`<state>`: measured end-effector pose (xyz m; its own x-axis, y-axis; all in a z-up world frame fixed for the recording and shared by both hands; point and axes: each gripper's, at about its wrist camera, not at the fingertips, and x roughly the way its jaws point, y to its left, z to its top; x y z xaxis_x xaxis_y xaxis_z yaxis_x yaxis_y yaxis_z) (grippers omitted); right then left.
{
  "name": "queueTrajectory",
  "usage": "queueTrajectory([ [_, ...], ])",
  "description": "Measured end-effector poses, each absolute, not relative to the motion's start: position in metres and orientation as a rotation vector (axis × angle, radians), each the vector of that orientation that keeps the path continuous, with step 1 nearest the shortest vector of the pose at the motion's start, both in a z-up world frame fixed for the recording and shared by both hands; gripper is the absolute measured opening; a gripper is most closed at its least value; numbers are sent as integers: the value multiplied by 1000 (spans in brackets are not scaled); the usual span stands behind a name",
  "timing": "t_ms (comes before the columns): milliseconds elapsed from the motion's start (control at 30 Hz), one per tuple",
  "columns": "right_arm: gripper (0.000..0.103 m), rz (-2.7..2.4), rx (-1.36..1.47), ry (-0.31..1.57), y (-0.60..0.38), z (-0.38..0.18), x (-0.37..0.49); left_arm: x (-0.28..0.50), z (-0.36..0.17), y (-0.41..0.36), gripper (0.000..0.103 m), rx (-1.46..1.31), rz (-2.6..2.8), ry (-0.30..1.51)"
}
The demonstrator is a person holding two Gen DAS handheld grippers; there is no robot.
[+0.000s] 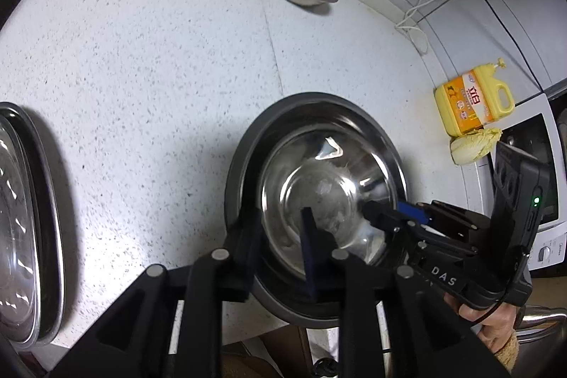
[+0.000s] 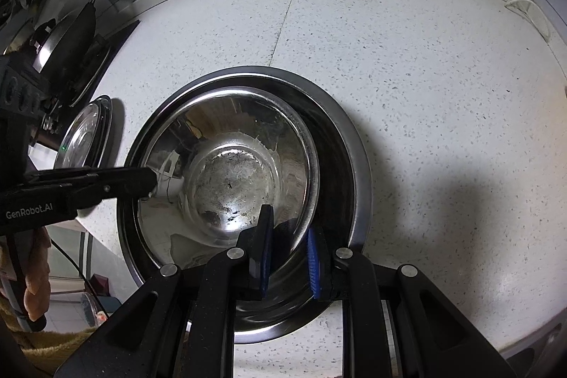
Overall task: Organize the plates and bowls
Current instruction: 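Open both grippers and withdraw from the nested bowls, then move both grippers to the small steel bowl and close on its rim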
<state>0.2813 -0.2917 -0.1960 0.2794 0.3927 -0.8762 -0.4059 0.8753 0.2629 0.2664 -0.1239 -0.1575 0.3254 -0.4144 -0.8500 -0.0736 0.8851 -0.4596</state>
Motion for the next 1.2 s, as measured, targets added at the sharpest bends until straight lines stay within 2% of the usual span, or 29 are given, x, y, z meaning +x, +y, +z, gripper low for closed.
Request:
queueTrajectory([
  [300, 17, 537, -26, 1179, -292, -192, 281, 263, -150, -119, 21, -461, -233, 1211],
  [400, 17, 526, -26, 1154, -298, -184, 279, 262, -146, -116, 30, -461, -233, 1196],
  [500, 28, 518, -26, 1130, -305, -175, 279, 261, -140, -115, 37, -442, -225, 1178],
  [533, 30, 523, -18, 1122, -307, -172, 278, 261, -137, -114, 43, -433, -221, 1170],
  [667, 51, 493, -39, 1081, -317, -160, 278, 261, -131, -111, 45, -410, -210, 1151],
  [900, 52, 411, -50, 1057, -346, -151, 298, 275, -123, -102, 45, -363, -173, 1129],
  [1100, 53, 312, -120, 1008, -377, -137, 344, 328, -118, -92, 45, -355, -144, 1132],
  [1200, 61, 241, -167, 977, -393, -134, 378, 362, -122, -82, 45, -394, -134, 1129],
])
